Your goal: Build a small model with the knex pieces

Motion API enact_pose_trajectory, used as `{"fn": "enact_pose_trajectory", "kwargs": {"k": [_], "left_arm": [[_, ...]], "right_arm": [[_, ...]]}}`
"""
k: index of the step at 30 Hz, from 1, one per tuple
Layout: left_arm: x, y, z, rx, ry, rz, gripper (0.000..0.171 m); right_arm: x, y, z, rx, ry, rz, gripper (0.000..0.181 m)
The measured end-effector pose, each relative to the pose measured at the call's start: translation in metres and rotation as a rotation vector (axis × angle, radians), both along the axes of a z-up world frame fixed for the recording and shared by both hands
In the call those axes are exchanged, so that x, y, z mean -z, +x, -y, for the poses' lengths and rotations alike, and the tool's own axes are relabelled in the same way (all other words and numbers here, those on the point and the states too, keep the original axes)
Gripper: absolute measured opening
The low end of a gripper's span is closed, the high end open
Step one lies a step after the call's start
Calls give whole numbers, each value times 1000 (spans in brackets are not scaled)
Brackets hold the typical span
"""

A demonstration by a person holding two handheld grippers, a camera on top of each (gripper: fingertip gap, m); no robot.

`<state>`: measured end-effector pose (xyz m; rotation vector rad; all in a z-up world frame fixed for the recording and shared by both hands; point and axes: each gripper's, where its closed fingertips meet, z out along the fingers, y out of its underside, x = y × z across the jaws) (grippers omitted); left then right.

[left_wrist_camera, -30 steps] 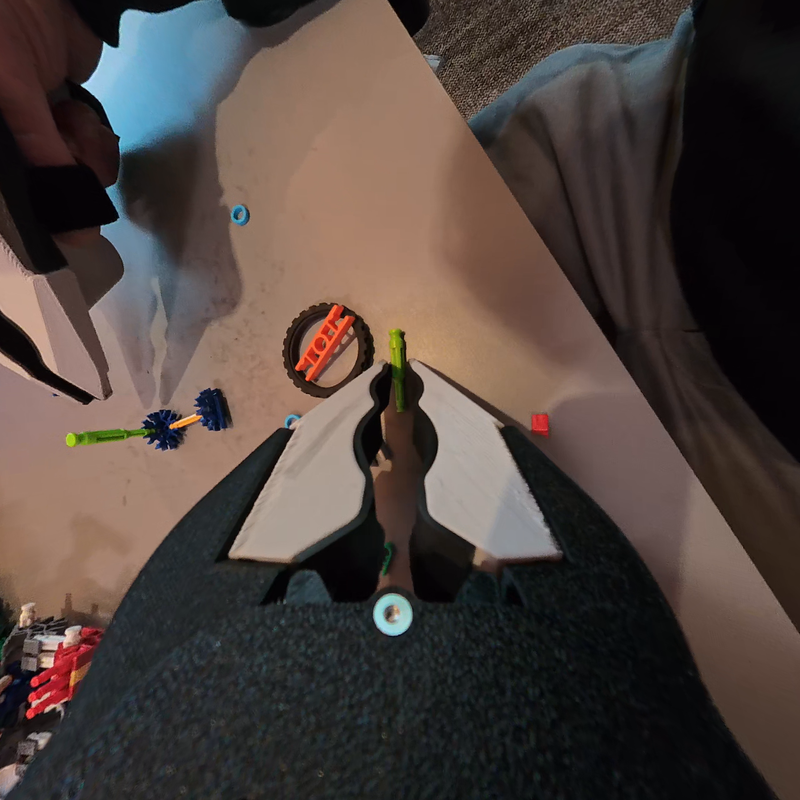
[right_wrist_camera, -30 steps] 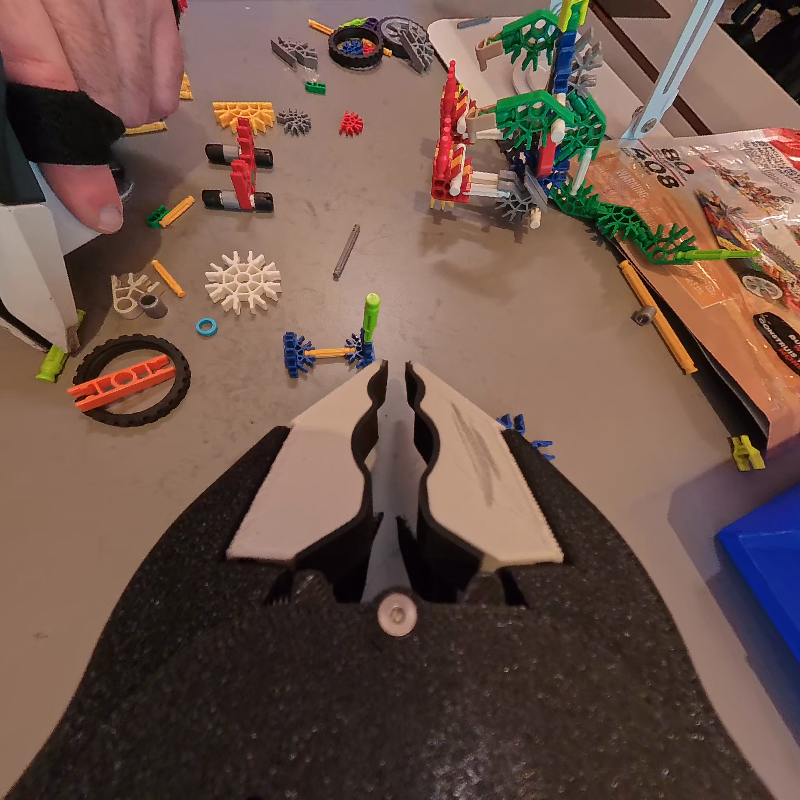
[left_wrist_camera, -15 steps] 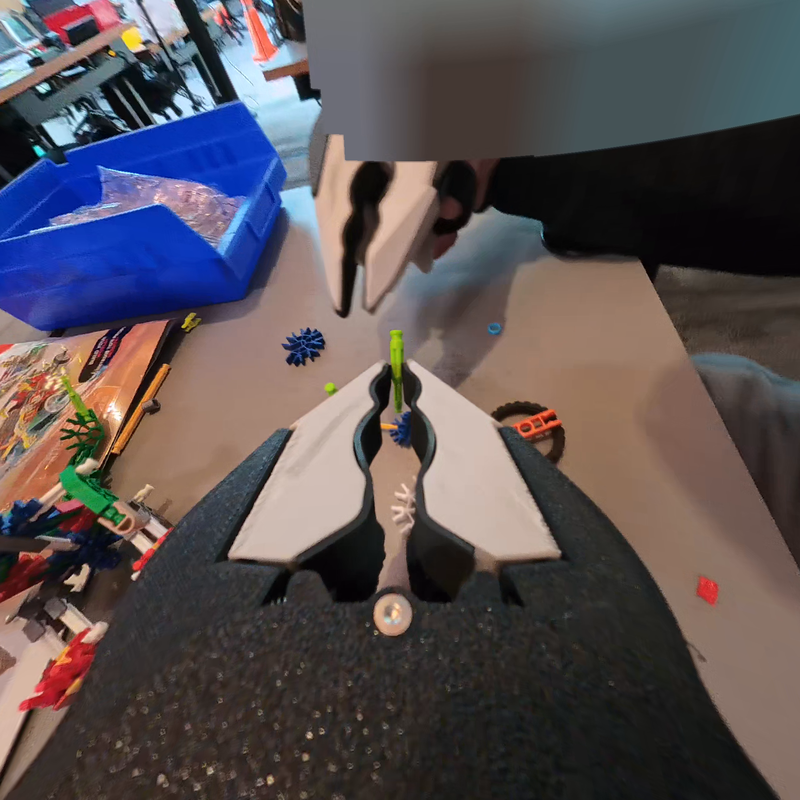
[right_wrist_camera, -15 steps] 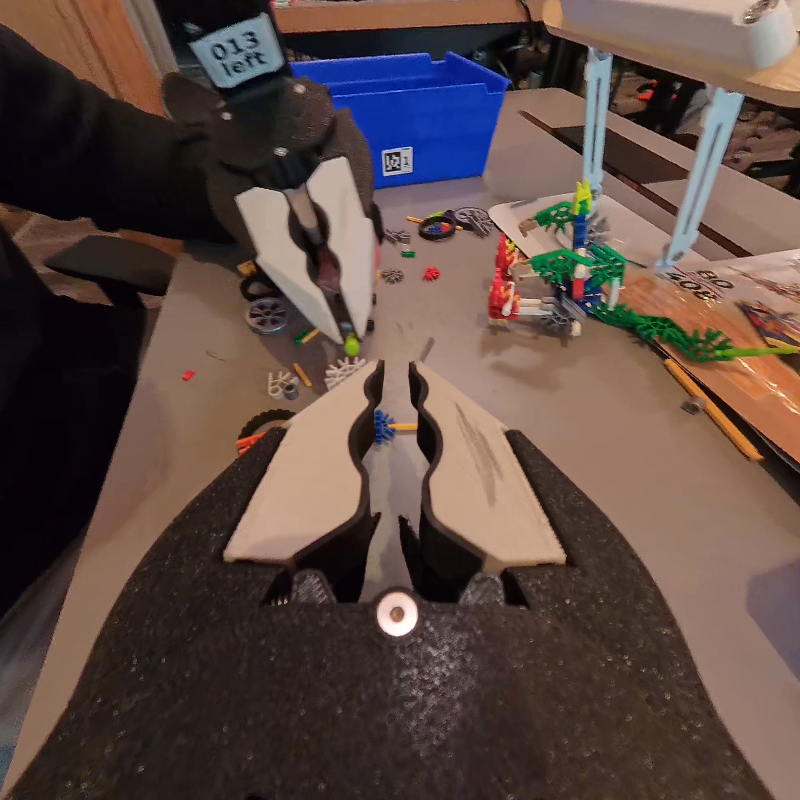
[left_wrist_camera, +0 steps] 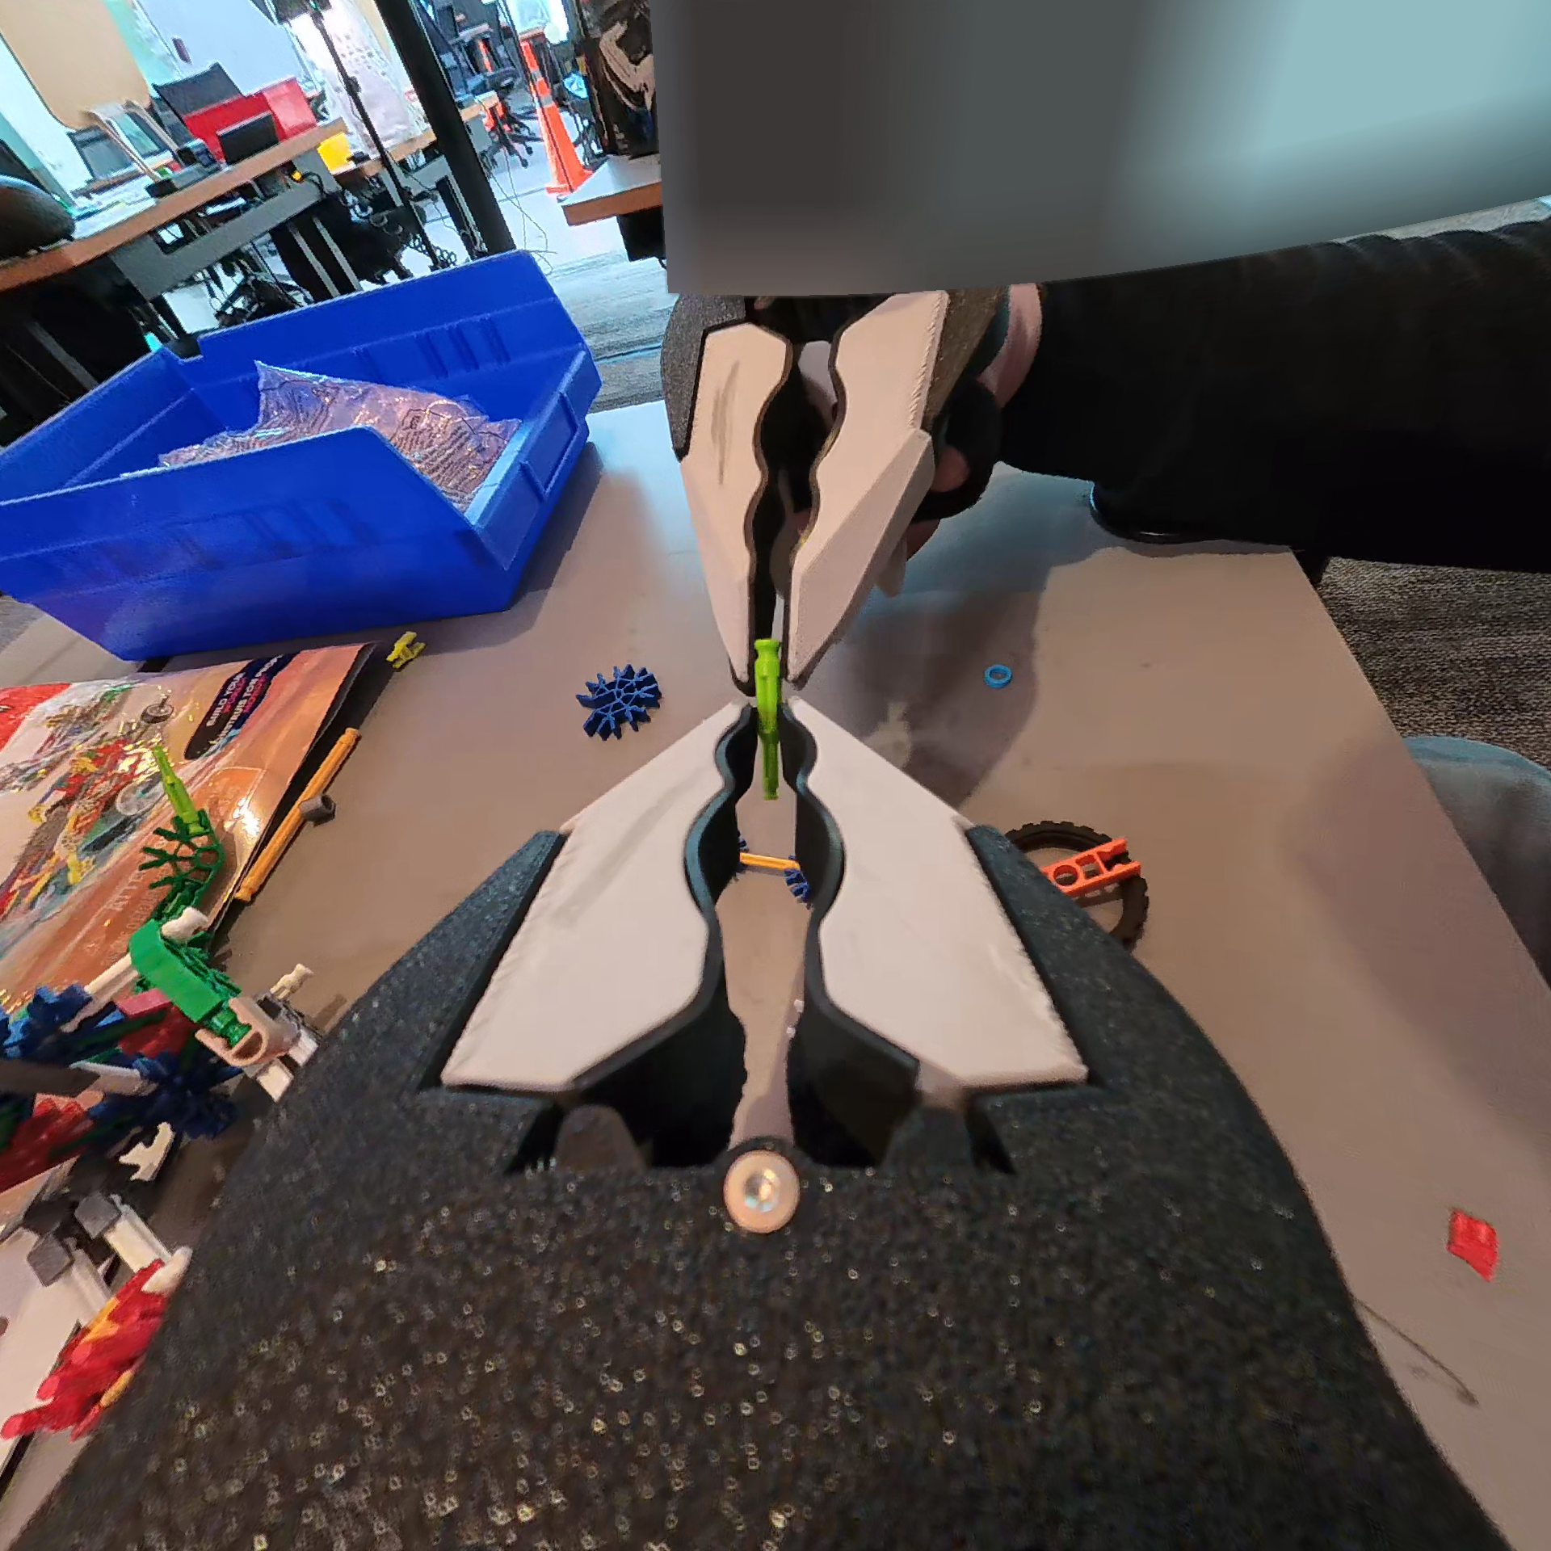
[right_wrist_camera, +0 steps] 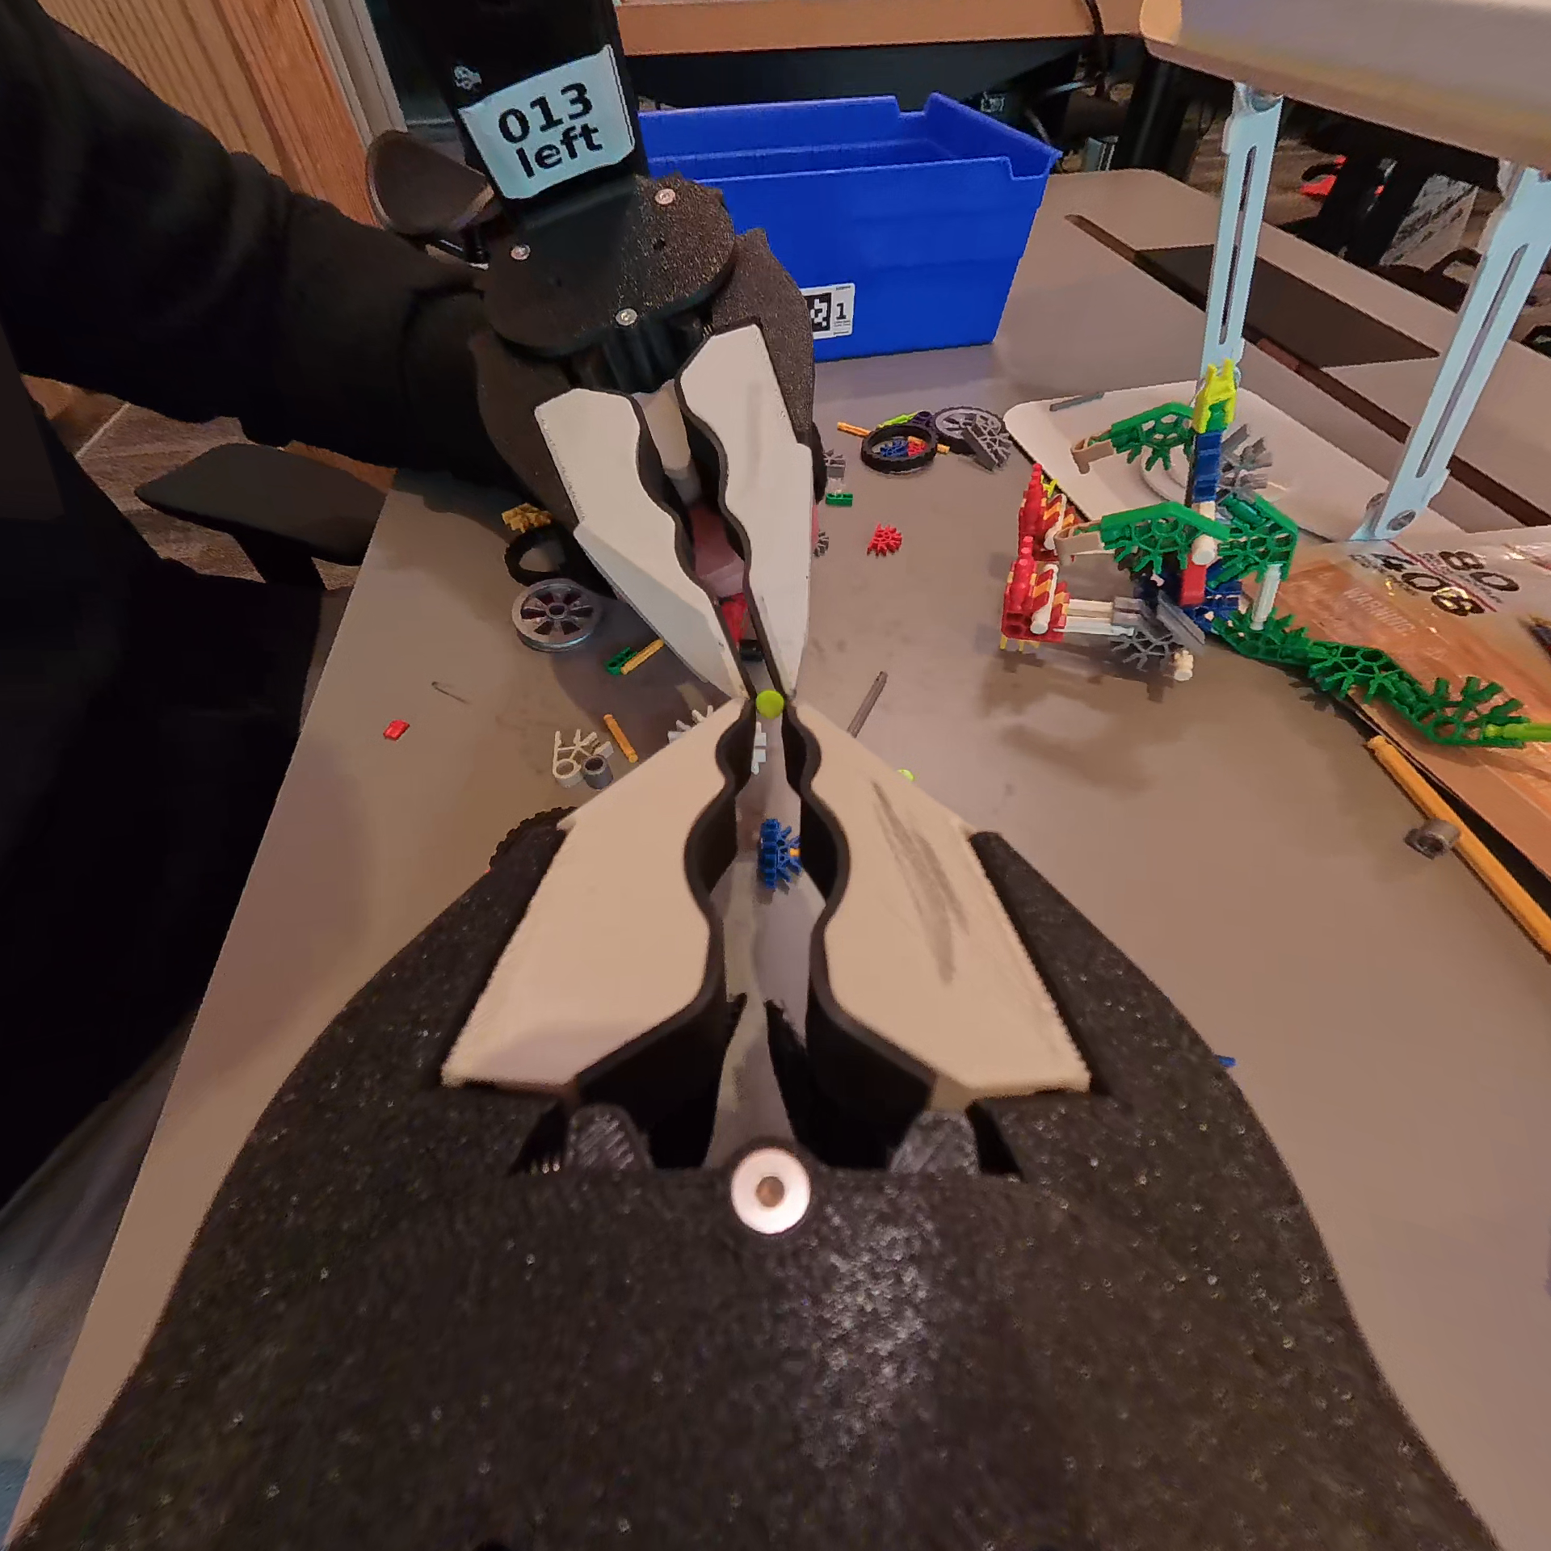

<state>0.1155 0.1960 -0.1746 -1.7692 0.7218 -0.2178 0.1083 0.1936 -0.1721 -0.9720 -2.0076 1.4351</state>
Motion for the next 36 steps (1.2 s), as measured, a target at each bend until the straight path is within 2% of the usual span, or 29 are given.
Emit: {"fn": "enact_pose_trajectory", "kwargs": {"k": [5, 9, 15, 17, 27, 36], "left_arm": [[2, -1, -1, 19, -16, -20, 3], [16, -11, -2, 25, -30, -239, 18], [46, -10, 6, 131, -153, -432, 19], [52, -12, 2, 129, -149, -493, 18], [56, -6, -4, 142, -151, -493, 0], [54, -6, -9, 124, -134, -482, 0]], "right_arm": [[1, -1, -1, 9, 25, -3, 5], [3, 1, -9, 32, 38, 14, 5], [29, 3, -11, 34, 126, 125, 5], [35, 3, -12, 37, 142, 148, 5], [26, 2, -7, 23, 133, 101, 5], [22, -1, -8, 39, 130, 70, 5]]}}
